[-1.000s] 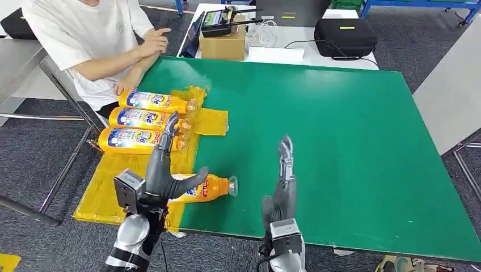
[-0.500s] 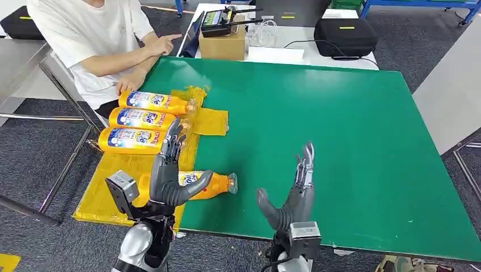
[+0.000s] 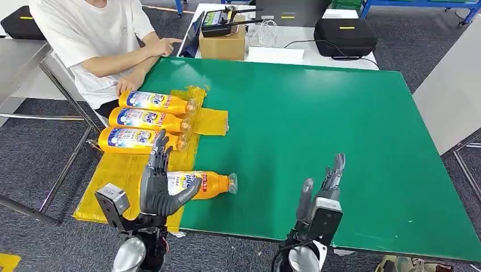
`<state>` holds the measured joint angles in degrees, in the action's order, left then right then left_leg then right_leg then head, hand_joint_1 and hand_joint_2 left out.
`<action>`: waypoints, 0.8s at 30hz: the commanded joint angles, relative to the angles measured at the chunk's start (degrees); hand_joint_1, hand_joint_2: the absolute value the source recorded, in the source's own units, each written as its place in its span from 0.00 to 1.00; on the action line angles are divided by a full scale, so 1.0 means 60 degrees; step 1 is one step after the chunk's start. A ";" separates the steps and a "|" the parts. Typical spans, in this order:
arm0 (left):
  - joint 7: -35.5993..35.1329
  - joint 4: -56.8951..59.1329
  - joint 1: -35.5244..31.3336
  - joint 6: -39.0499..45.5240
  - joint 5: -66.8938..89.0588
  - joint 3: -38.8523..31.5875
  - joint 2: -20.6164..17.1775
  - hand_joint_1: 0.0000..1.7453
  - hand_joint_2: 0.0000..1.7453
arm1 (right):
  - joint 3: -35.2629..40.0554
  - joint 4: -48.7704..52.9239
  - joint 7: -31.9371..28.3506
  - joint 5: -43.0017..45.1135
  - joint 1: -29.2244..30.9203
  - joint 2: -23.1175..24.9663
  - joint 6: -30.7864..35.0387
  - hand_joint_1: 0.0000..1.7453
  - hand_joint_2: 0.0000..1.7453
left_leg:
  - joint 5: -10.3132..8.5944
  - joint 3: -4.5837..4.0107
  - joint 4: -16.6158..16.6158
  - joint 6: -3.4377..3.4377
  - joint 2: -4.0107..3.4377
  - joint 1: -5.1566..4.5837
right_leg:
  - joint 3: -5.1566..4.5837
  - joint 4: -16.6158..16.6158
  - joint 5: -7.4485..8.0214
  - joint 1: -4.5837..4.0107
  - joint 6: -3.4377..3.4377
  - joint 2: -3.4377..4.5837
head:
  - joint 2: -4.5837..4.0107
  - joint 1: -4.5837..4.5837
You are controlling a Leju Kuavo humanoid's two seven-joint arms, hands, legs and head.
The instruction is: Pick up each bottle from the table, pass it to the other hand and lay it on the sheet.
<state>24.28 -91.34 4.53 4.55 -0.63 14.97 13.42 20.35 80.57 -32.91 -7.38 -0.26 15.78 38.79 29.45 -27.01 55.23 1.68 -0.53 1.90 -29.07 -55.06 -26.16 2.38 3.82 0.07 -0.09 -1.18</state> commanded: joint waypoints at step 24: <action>0.0319 0.1586 -0.1026 0.2315 0.0455 -0.1001 0.0097 0.00 1.00 | 0.0838 -0.1452 0.1026 -0.2779 0.0441 -0.0616 -0.2564 0.00 1.00 | -0.0001 0.0023 -0.0021 -0.0037 0.0022 0.0010 | 0.0033 0.0037 0.0004 -0.0021 -0.0045 -0.0017 | 0.0000 0.0000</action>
